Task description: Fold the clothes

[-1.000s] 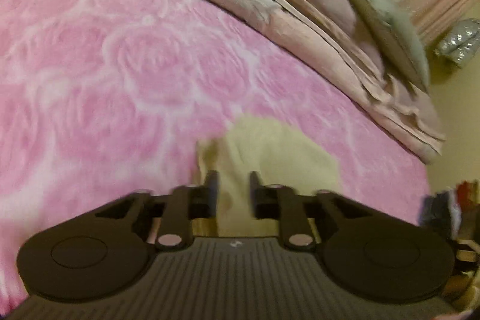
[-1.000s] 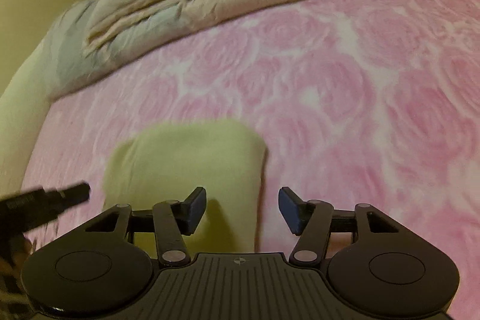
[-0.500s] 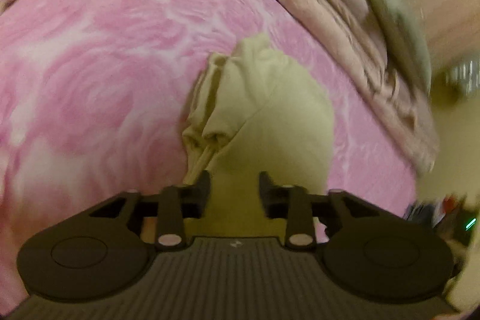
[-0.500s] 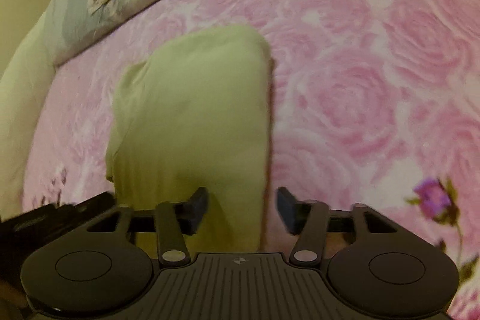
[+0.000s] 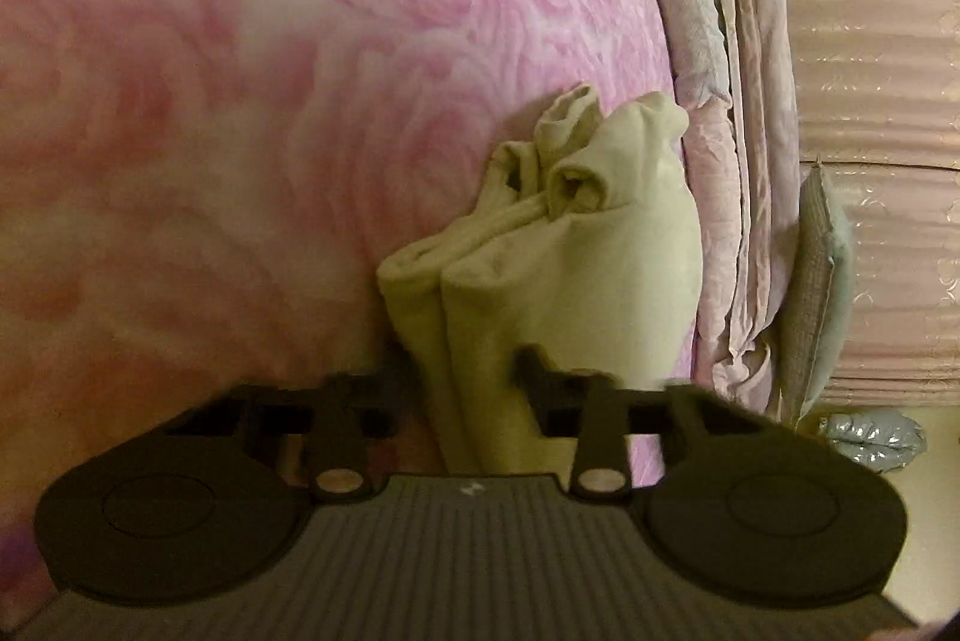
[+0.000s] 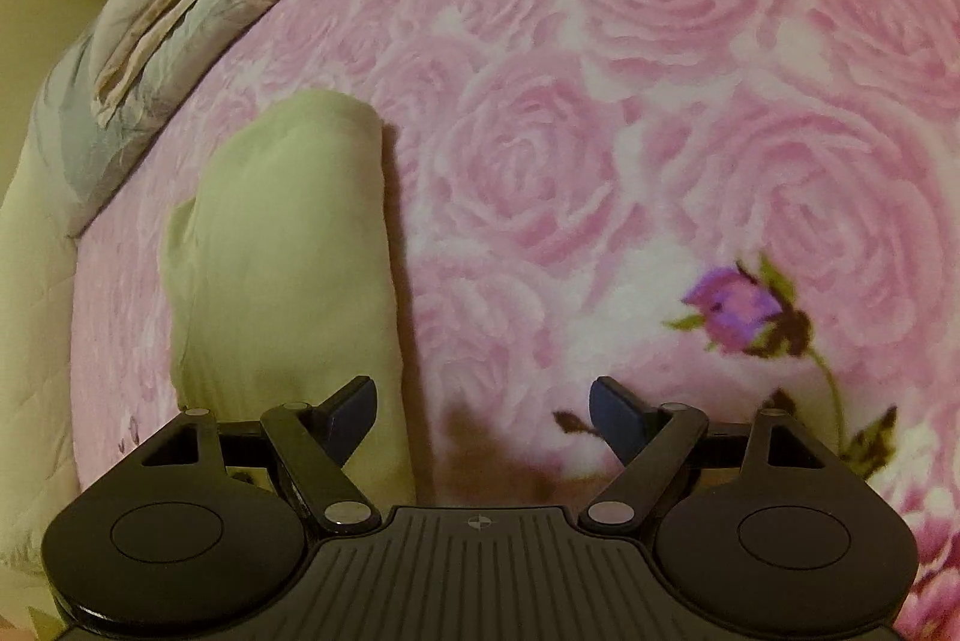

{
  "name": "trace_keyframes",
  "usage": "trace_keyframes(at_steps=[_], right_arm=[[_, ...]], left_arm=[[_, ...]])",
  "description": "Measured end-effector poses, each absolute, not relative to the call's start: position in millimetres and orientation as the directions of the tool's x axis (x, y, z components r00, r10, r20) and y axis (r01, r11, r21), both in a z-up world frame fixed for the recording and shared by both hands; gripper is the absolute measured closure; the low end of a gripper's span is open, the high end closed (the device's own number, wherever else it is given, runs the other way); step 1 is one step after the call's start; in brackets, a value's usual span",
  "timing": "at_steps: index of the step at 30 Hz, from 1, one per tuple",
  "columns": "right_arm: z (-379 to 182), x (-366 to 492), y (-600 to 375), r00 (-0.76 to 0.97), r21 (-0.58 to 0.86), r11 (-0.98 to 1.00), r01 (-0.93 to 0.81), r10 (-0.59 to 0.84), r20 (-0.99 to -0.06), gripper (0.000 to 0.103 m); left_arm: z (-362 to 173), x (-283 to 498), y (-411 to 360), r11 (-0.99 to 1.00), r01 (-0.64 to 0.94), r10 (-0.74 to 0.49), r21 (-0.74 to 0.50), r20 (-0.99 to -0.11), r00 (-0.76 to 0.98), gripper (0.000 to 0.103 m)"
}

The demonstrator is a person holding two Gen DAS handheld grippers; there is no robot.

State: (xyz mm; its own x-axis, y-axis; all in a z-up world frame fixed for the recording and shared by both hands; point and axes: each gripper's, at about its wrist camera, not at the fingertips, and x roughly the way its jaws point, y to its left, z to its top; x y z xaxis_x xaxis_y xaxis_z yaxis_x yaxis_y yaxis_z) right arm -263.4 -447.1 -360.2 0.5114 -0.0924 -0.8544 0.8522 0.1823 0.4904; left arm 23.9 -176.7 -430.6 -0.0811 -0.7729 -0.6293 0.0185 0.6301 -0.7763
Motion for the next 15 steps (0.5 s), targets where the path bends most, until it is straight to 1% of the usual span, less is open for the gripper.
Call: trace_keyframes(at_steps=[3,7,9,12,15], right_arm=[[-359.8,-256.1,-449.3,0.511,0.484,0.213,0.848,-0.093,-0.854,0.022],[-356.8,-249.2,-452.8,0.533,0.499,0.250,0.830,-0.085,-0.842,0.022],[-357.2,-243.0,-456.4,0.553,0.519,0.271,0.811,-0.066,-0.831,0.022],[-360.8,-229.3,-464.2,0.594,0.560,0.304,0.771,-0.028,-0.804,0.022],[-365.7,-209.5,-475.3,0.648,0.610,0.337,0.717,0.001,-0.762,0.022]], left_arm=[[-417.7,40.8,-180.0,0.610,0.087,-0.781,-0.787,-0.616,-0.104,0.096],[-380.4,85.1,-177.3,0.562,0.247,-0.799,-0.789,-0.595,-0.083,0.097],[-364.6,117.2,-173.2,0.572,0.335,-0.787,-0.749,-0.616,-0.033,0.097],[-360.7,157.6,-174.0,0.592,0.445,-0.751,-0.672,-0.661,0.001,0.095],[-379.4,177.0,-176.6,0.623,0.427,-0.711,-0.655,-0.702,-0.041,0.092]])
